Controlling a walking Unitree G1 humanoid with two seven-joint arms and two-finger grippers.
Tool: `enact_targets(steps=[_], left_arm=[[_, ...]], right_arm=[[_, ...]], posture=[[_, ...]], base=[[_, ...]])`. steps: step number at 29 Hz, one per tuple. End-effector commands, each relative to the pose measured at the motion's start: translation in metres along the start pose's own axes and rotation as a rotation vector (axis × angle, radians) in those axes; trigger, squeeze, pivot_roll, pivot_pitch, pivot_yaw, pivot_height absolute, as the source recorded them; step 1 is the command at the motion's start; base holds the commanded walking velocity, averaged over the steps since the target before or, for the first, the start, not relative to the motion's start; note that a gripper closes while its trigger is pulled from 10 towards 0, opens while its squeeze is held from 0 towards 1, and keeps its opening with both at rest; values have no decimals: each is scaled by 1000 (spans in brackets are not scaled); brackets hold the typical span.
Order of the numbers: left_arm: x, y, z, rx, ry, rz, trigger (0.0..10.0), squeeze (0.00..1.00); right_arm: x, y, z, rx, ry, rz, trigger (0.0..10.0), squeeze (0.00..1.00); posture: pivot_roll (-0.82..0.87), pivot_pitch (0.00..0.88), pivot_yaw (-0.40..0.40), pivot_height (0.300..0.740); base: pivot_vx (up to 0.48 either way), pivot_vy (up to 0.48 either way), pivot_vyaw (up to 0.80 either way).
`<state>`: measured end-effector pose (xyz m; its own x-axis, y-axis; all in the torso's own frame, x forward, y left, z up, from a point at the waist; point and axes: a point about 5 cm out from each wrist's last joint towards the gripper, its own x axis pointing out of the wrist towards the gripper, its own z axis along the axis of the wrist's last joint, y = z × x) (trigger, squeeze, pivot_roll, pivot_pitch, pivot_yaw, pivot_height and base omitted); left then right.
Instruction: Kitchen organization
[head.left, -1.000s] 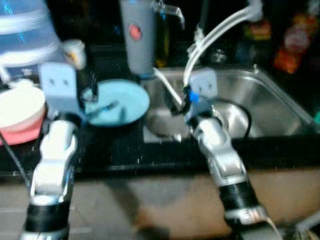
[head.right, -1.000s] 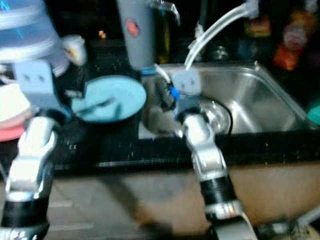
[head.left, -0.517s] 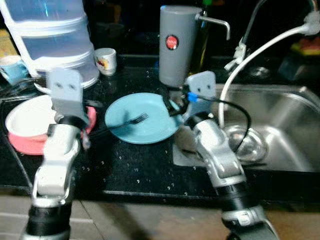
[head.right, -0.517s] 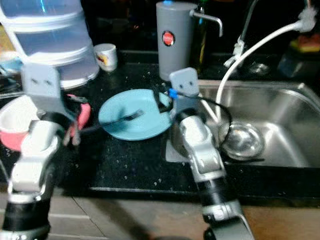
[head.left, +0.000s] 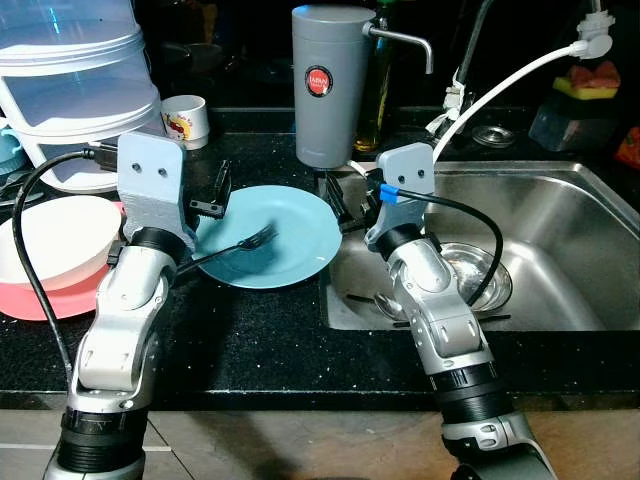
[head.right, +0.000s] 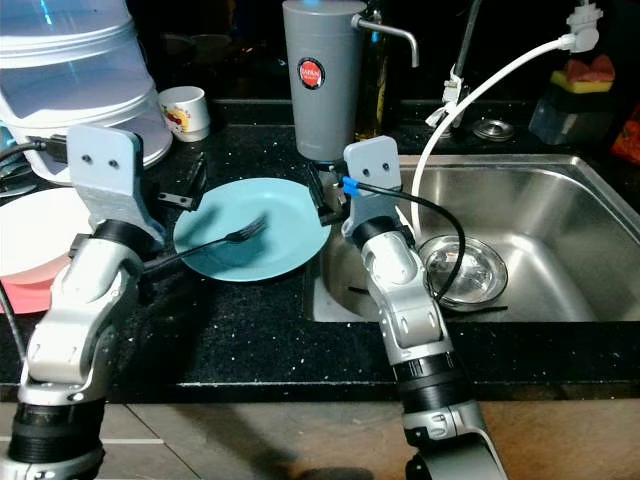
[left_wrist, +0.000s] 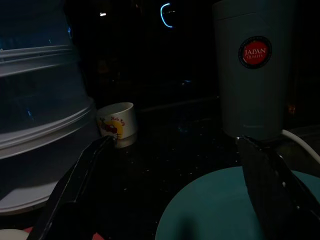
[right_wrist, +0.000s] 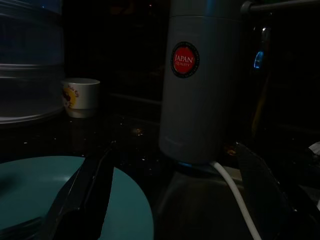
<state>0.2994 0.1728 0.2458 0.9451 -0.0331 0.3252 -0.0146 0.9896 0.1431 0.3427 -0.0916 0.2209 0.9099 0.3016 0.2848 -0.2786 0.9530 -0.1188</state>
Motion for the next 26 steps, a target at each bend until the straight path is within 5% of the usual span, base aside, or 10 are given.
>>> enact_targets(steps=[1, 17, 24, 25, 26], left_arm=[[1, 0, 1, 16, 2, -7, 10000, 0], [0, 2, -1, -12, 22, -5, 10000, 0], [5, 15, -16, 68, 171, -16, 10000, 0], [6, 16, -18, 80, 182, -50, 10000, 71], [7, 15, -18, 98, 187, -88, 10000, 1000]], right_arm=[[1, -1, 3, 17, -10, -6, 10000, 0], [3, 4, 5, 20, -15, 9, 10000, 0], [4, 3, 0, 21, 18, 6, 10000, 0], [4, 3, 0, 22, 22, 6, 10000, 0], [4, 3, -1, 22, 29, 7, 10000, 0]], posture=[[60, 0, -12, 740], [64, 0, -21, 740], [70, 0, -26, 740], [72, 0, -27, 740], [71, 0, -25, 740]], base=[[0, -480, 0], [0, -60, 0], [0, 0, 0], [0, 0, 0], [0, 0, 0]])
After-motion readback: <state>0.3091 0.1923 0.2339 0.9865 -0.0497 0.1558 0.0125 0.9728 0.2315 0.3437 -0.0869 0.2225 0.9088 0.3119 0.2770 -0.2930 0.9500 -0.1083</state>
